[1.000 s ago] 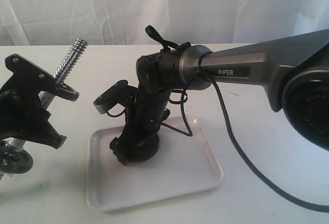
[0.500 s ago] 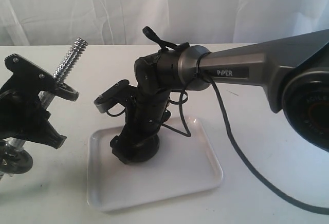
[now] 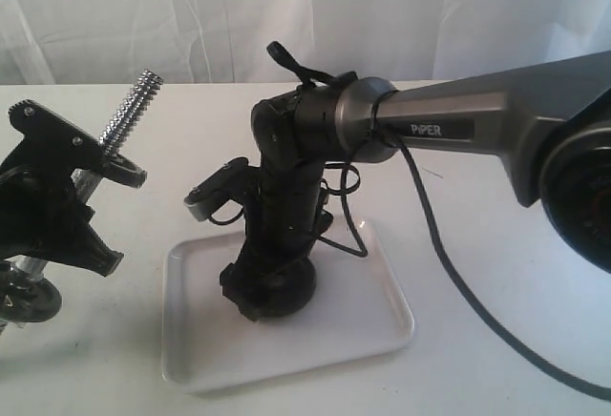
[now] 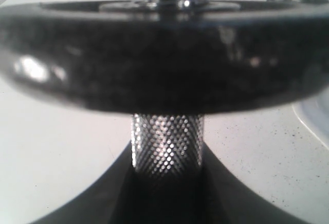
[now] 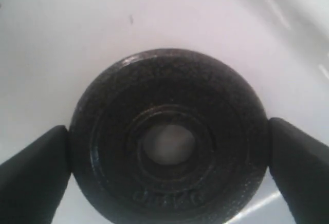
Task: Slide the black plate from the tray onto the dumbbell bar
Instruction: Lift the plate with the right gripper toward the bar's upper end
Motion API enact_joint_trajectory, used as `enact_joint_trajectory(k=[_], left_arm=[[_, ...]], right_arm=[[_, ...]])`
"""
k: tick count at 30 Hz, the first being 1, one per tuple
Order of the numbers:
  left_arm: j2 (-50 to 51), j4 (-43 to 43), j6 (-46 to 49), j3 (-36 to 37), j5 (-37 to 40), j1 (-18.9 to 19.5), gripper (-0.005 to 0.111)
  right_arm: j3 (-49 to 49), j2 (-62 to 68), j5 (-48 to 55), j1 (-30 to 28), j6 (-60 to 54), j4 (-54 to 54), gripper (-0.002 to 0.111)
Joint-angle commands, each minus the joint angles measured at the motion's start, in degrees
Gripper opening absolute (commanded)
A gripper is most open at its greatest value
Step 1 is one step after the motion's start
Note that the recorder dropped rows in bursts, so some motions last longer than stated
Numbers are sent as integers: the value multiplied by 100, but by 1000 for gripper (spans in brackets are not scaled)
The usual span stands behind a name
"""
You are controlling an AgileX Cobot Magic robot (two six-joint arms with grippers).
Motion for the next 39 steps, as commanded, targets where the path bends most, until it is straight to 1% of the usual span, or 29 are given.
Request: enact_joint_trajectory(k=[1, 4, 5, 7, 9, 10, 11, 12, 15, 18, 21, 23, 27, 33, 39], left_arm=[[-338, 342, -13, -189, -525, -1, 0], [-338, 342, -13, -189, -242, -1, 0], [-338, 342, -13, -189, 24, -1, 0], [-338, 342, -26, -189, 100, -1, 0], [-338, 342, -26, -189, 149, -1, 0], [-338, 342, -15, -189, 233, -1, 0], [-338, 342, -14, -189, 497, -1, 0], [-338, 342, -14, -189, 649, -1, 0], [-338, 342, -14, -189, 852, -1, 0], [-338, 374, 7, -189, 877, -1, 0], [-338, 430, 8, -189, 1191, -1, 0], [-338, 492, 8, -189, 1370, -1, 0], [-338, 531, 8, -189, 1420, -1, 0], [-338, 783, 8, -189, 1999, -1, 0], [-338, 885, 8, -189, 2213, -1, 0]], right_arm=[[5, -615, 377, -268, -36, 300, 0], [5, -1101, 825, -763, -376, 1051, 0], [5, -1261, 994, -981, -564, 1511, 0], [5, -1430, 1326, -1301, -939, 2106, 0], [5, -1564, 1749, -1673, -1392, 2951, 0], [5, -1597, 1749, -1781, -1539, 3251, 0], [5, -1628, 1749, -1950, -1744, 3768, 0], [5, -1654, 1749, -2040, -1848, 4056, 0], [5, -1756, 1749, -2288, -1979, 4662, 0], [5, -1823, 1749, -2450, -2051, 5013, 0], [5, -1826, 1749, -2586, -2084, 5349, 0], [5, -1826, 1749, -2613, -2133, 5509, 0], [5, -1814, 1749, -2654, -2180, 5775, 0], [5, -1791, 1749, -2654, -2228, 6050, 0], [5, -1744, 1749, -2654, -2228, 6050, 0]])
